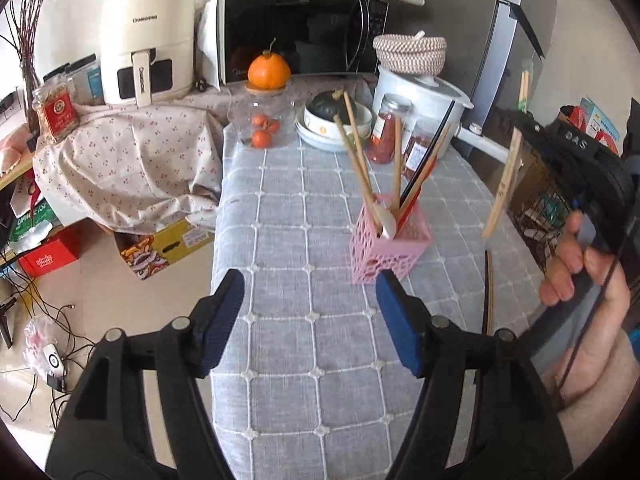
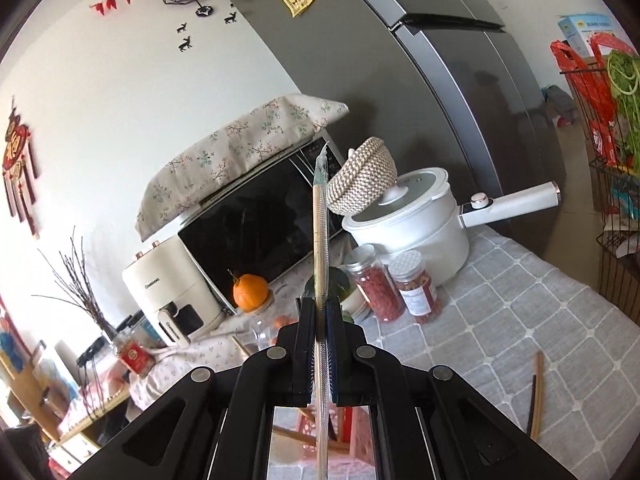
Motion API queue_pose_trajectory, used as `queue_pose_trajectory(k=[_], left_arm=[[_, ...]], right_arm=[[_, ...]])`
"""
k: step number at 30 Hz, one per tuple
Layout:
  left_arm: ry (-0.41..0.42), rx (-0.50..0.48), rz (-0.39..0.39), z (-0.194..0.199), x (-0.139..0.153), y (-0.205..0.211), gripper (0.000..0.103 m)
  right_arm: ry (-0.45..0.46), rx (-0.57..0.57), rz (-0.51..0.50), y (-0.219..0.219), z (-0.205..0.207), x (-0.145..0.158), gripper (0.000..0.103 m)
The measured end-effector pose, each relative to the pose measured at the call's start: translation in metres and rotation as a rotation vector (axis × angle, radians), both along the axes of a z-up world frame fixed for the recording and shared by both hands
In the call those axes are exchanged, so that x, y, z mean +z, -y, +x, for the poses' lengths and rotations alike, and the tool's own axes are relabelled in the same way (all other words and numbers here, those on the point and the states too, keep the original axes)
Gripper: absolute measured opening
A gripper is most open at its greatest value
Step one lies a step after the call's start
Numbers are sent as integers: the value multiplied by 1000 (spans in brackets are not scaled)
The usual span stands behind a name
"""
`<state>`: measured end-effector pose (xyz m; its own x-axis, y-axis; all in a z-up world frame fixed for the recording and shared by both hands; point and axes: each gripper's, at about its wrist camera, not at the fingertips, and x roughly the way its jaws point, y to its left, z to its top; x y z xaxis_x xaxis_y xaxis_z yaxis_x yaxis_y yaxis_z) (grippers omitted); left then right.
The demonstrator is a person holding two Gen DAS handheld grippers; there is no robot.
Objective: Organize utensils
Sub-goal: 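Lower the held chopstick into the pink basket with the right tool, then move the right tool over the last wooden and black chopsticks on the cloth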
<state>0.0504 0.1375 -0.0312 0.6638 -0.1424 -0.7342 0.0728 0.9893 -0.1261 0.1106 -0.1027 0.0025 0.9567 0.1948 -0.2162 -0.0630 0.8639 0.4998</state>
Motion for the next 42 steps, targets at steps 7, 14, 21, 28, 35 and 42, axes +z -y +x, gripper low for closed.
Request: queue_pose_trajectory(k=[7, 14, 21, 28, 35, 42], left_arm=[[-59, -49, -12, -7, -9, -15, 69], [-93, -75, -24, -3, -16, -15, 69], [-97, -81, -13, 0, -17, -9, 69], [-118, -49, 18, 7, -28, -8, 69], [-113, -91, 4, 5, -24, 13, 69], [-125, -117, 40, 3, -27, 37, 76]], right_arm=[[99, -71, -76, -33, 19, -25, 5], [123, -138, -168, -55, 33, -59, 5], [80, -155, -210, -60, 28, -90, 7], [100, -128, -209, -54, 6, -77, 16], [-5, -78, -215, -30, 0, -42, 36], [-188, 12, -258, 1, -5, -21, 56]])
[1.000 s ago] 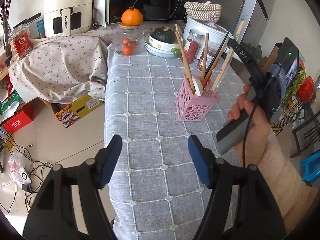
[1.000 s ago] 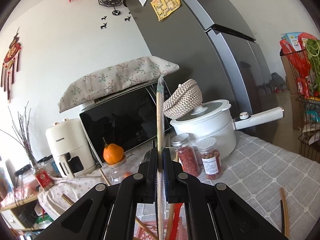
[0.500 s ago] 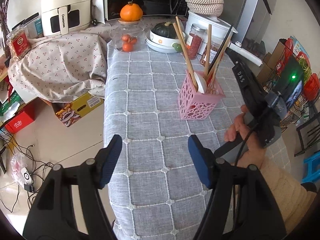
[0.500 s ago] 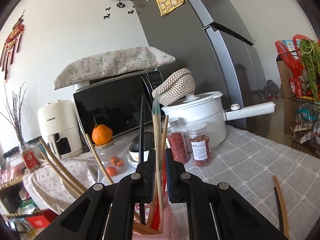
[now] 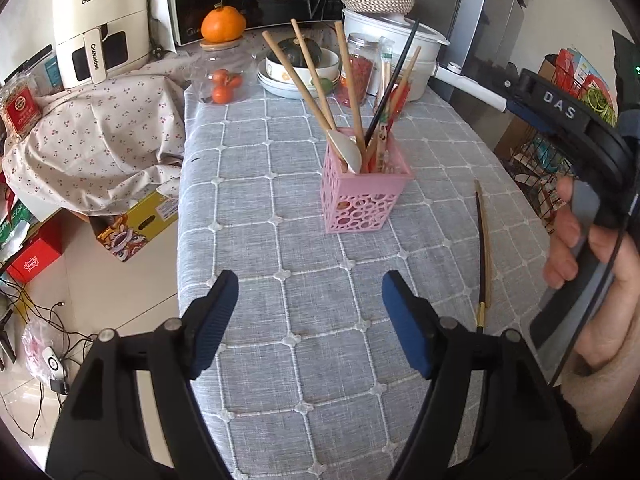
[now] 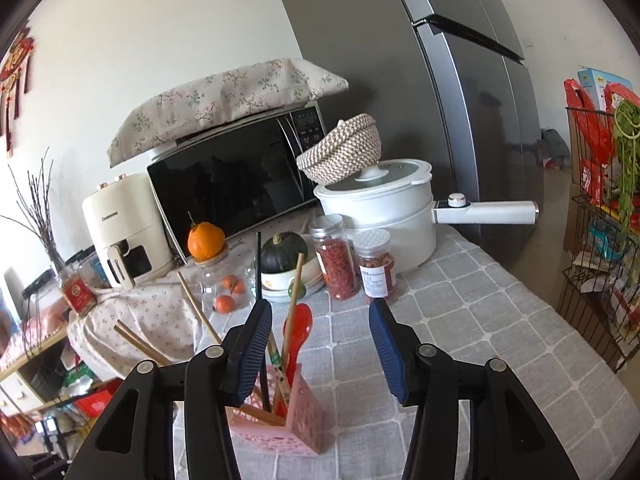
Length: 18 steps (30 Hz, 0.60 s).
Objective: Organize utensils
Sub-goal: 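Move the right tool over the last wooden and black chopsticks on the cloth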
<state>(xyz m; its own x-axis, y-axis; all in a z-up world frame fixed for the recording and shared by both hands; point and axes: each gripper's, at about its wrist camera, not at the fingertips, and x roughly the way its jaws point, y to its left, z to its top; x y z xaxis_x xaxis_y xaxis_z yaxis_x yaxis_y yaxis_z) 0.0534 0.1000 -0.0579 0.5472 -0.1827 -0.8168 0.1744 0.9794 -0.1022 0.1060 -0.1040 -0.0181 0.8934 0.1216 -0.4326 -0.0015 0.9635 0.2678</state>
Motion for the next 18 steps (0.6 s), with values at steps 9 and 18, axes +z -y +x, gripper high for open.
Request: queue_pose_trajectory(k=[9, 18], left_arm=[[-78, -7, -34, 5, -12, 28, 81], [-160, -38, -22, 19, -34, 68, 82]], right_arm=[[-307, 79, -96, 48, -19, -16, 66], [-619, 65, -88, 91, 4, -78, 72]])
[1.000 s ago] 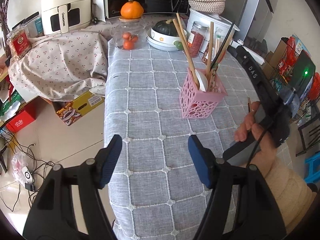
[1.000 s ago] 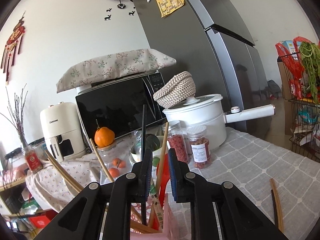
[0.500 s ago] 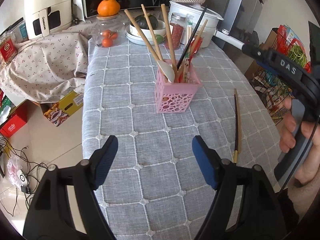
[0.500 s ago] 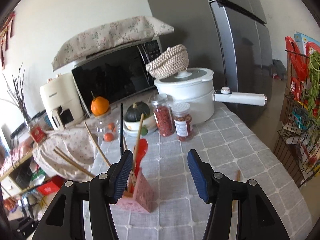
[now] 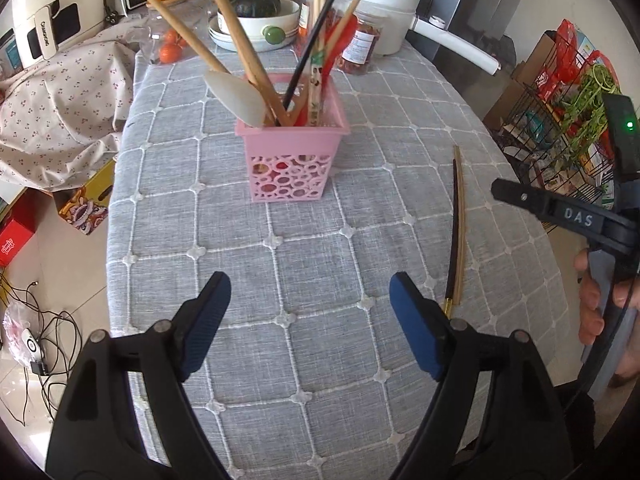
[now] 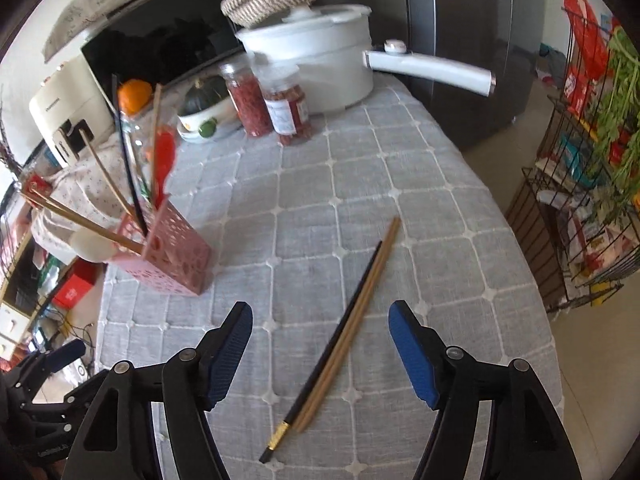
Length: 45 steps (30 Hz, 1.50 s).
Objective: Organize utensils
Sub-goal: 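Move the right tool over the last wooden and black chopsticks on the cloth, then close the right tool on the wooden chopstick while the left tool approaches the black chopstick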
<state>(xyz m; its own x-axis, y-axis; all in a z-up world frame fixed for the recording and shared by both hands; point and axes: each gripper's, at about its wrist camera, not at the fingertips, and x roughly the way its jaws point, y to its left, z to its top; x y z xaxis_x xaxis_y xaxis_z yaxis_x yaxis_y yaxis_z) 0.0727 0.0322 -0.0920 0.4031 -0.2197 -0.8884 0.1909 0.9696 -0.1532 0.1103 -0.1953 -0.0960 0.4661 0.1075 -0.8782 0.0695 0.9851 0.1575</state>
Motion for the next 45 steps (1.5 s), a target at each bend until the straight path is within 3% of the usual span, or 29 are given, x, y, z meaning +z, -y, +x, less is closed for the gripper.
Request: queue_pose_trajectory(k=[4, 9, 16, 25, 32, 41, 43, 45], left_arm=[[-35, 10, -18, 9, -10, 15, 82], [-46, 4, -21, 15, -13, 29, 82], [-53, -15, -5, 22, -19, 42, 82], [-44, -36, 5, 19, -18, 47, 82], [-34, -38, 10, 18, -17, 41, 82], [-35, -41, 12, 16, -19, 46, 82], [-35, -48, 22, 14, -20, 50, 82], [-33, -54, 32, 12, -21, 53, 82]], right_arm=[[-143, -20, 0, 16, 22, -37, 72], [-210, -65, -41, 29, 40, -64, 72], [-209, -43, -133, 21, 53, -72, 72], [-226, -65, -169, 18, 64, -71, 72], [-275, -103, -113, 34, 63, -81, 72], [-231, -79, -130, 35, 77, -83, 71], [-227, -88, -124, 43, 83, -82, 67], [-220, -98, -117, 53, 87, -79, 49]])
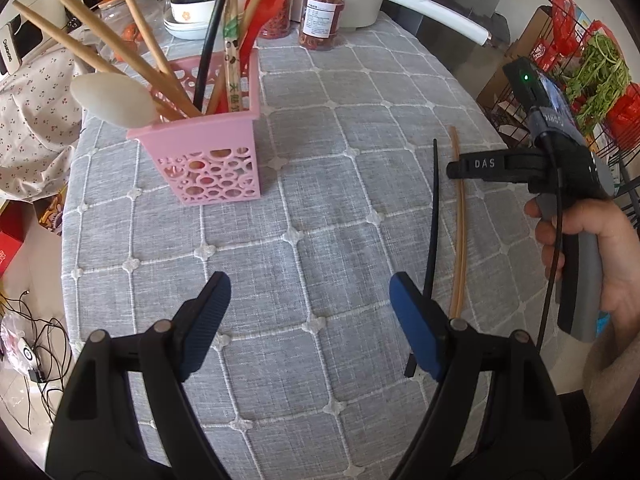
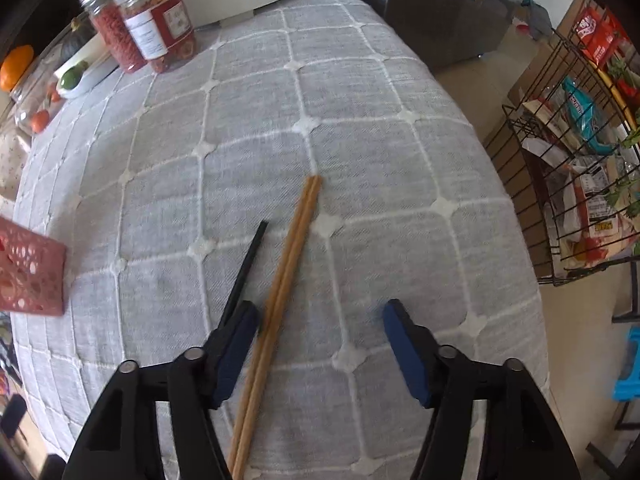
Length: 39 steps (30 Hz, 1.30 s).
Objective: Organize utensils
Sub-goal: 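Close the right tool on the wooden chopstick while the left tool approaches the black chopstick, then close the left tool on the black chopstick and lift it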
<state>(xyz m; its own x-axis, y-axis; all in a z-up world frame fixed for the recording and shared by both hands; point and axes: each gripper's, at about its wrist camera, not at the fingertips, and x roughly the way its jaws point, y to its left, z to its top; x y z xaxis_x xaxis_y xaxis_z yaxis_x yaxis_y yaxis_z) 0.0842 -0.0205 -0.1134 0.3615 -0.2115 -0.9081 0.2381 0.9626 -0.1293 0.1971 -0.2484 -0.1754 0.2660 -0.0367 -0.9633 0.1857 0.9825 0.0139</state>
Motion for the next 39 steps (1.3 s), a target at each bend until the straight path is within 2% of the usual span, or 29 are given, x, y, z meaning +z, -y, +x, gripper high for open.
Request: queue_pose_trajectory(k=[3, 8, 12, 13, 15, 20, 26, 36, 39], left_arm=[[0, -9, 5, -1, -2, 4, 82], [-12, -30, -18, 0, -2, 20, 82], [-7, -59, -49, 7, 3, 39, 81], [-8, -70, -53, 9, 4, 44, 78], [-12, -107, -55, 14, 3, 58, 69], [-80, -176, -134, 36, -10, 92, 32], [-132, -177, -118, 66, -34, 118, 18], [-129, -184, -102, 81, -39, 137, 16], [-138, -182, -74, 82, -47, 143, 16]], right_arm=[[-5, -4, 16, 14, 0, 2, 25], [-17, 23, 89, 32, -10, 3, 9], [-23, 20, 135, 45, -24, 7, 9], [-15, 19, 145, 48, -28, 10, 9], [7, 18, 171, 56, -37, 20, 9], [50, 25, 220, 72, -47, 35, 9], [66, 6, 282, 89, -60, 43, 9], [59, 12, 300, 95, -68, 42, 9], [59, 17, 297, 94, -69, 43, 9]])
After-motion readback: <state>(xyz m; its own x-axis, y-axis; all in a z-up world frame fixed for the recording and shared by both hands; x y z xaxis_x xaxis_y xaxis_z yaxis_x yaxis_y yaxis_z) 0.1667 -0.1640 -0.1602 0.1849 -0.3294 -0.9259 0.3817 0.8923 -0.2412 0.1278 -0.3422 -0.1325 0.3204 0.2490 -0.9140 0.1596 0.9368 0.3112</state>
